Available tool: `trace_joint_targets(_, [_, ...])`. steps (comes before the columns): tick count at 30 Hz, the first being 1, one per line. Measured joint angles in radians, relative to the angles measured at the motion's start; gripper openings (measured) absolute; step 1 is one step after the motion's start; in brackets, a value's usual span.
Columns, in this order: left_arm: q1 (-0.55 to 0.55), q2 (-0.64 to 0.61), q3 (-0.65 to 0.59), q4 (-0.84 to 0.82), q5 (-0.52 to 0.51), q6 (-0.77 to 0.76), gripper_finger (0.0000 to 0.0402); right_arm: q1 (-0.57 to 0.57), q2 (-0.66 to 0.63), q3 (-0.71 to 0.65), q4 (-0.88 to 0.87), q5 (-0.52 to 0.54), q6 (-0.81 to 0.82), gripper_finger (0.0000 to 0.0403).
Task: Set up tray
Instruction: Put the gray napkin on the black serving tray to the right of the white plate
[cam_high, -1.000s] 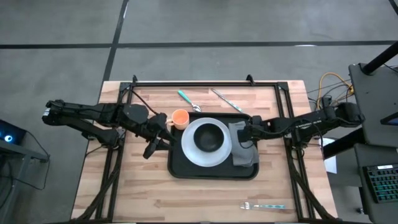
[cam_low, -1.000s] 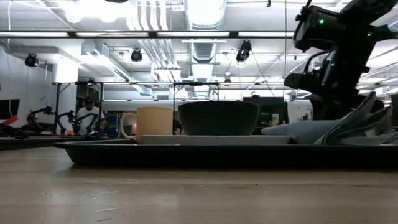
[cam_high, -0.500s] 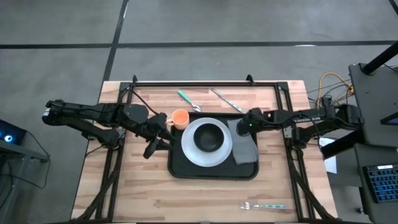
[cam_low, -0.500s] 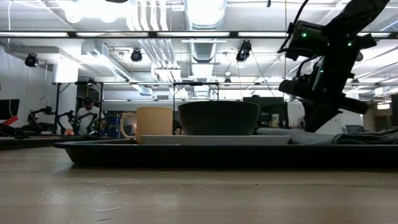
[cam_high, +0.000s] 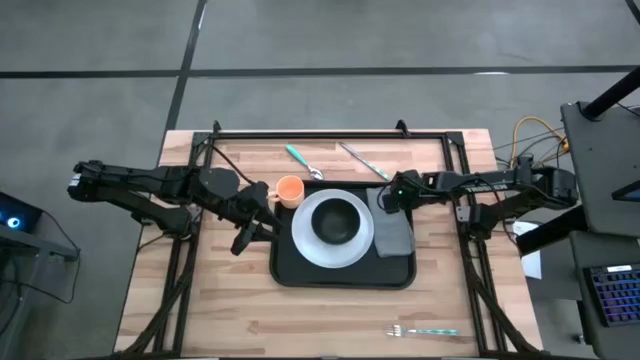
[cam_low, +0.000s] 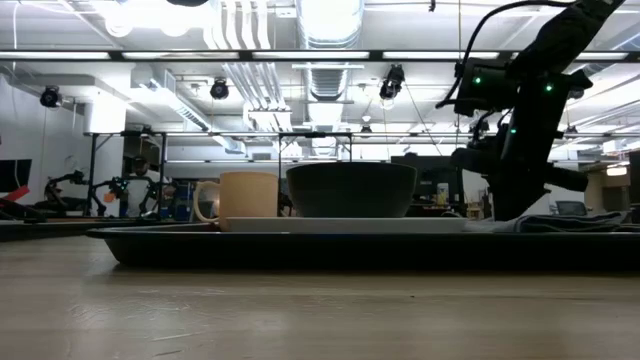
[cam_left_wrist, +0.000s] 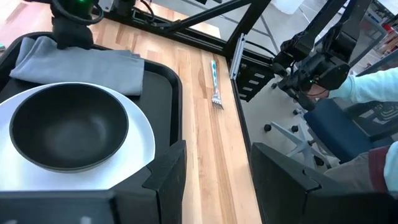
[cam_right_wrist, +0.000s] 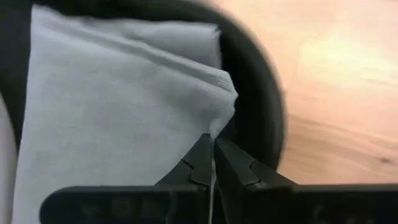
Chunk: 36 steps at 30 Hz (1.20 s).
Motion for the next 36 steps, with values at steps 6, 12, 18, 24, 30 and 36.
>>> trace_joint_targets(6, [0.0, 0.0, 0.0, 0.0, 0.0, 0.0, 0.0159, 0.008, -0.018, 0.004, 0.016, -0.021, -0.055, 0.0043])
trace_joint_targets(12, [0.0, 0.0, -0.001, 0.001, 0.0, 0.0, 0.0159, -0.011, -0.073, 0.04, 0.003, -0.005, -0.119, 0.0096])
trace_joint_targets(18, [0.0, 0.0, -0.001, 0.003, 0.0, 0.0, 0.0159, 0.022, -0.097, 0.079, -0.032, -0.138, -0.066, 0.0123])
trace_joint_targets(24, [0.0, 0.0, -0.001, 0.003, -0.001, -0.001, 0.0159, 0.205, -0.095, 0.077, -0.039, -0.157, 0.089, 0.0118])
trace_joint_targets(30, [0.0, 0.0, -0.001, 0.003, -0.001, -0.027, 0.0159, 0.368, -0.085, 0.076, -0.055, -0.136, 0.258, 0.0102])
trace_joint_targets(36, [0.0, 0.0, 0.003, 0.002, -0.001, -0.027, 0.0159, 0.469, -0.041, 0.076, -0.071, -0.073, 0.386, 0.0099])
